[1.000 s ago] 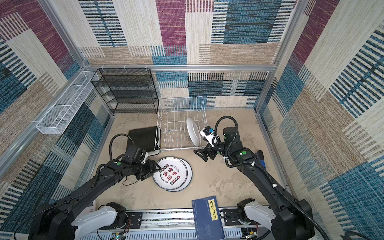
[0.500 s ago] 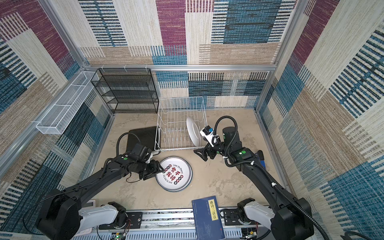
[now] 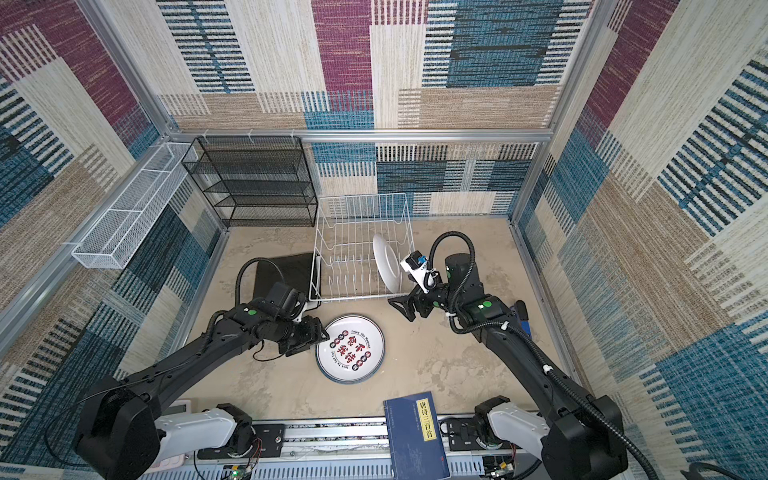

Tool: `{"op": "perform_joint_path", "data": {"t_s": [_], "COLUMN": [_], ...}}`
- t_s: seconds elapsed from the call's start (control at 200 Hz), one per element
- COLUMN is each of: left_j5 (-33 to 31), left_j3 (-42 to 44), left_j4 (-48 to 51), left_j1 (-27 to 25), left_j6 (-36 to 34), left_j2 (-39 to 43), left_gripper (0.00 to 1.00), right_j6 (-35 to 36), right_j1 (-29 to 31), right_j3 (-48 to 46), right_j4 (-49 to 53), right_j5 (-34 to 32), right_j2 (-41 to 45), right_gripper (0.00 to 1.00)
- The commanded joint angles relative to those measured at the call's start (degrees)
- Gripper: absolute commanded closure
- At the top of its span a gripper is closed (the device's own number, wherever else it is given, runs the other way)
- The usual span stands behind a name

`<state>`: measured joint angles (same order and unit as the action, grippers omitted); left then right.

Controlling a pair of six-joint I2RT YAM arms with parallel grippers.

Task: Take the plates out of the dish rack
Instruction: 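Open the left gripper and lift it off the stacked plates, then move the left gripper to the top edge of the last white plate in the rack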

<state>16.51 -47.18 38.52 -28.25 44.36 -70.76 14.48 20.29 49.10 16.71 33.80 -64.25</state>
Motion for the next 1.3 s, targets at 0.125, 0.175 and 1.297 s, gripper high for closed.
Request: {"op": "perform_joint_path", "data": {"t_s": [0.125, 0.175, 1.297], "left_j5": [-7.0, -7.5, -2.1], "left_j3": [-3.7, -4.8, -55.2], "left_j4": [5.8, 5.8, -0.4], "left_j1": [0.0, 0.0, -5.6], "left_j6": [-2.0, -2.6, -16.6], "left_j2": [2.5, 3.1, -33.2], "left_gripper": [0.28, 0.28, 0.26], "right_j6": [-1.5, -1.9, -18.5], "right_j1": [0.1, 0.0, -0.6], "right_j3": [0.6, 0.8, -2.5], "right_j4": [-2.5, -2.9, -6.1], "right_j5": [-3.5, -4.6, -26.9], "right_j2": [0.3, 0.4, 7.6], "right_gripper": [0.01, 0.01, 0.01]}}
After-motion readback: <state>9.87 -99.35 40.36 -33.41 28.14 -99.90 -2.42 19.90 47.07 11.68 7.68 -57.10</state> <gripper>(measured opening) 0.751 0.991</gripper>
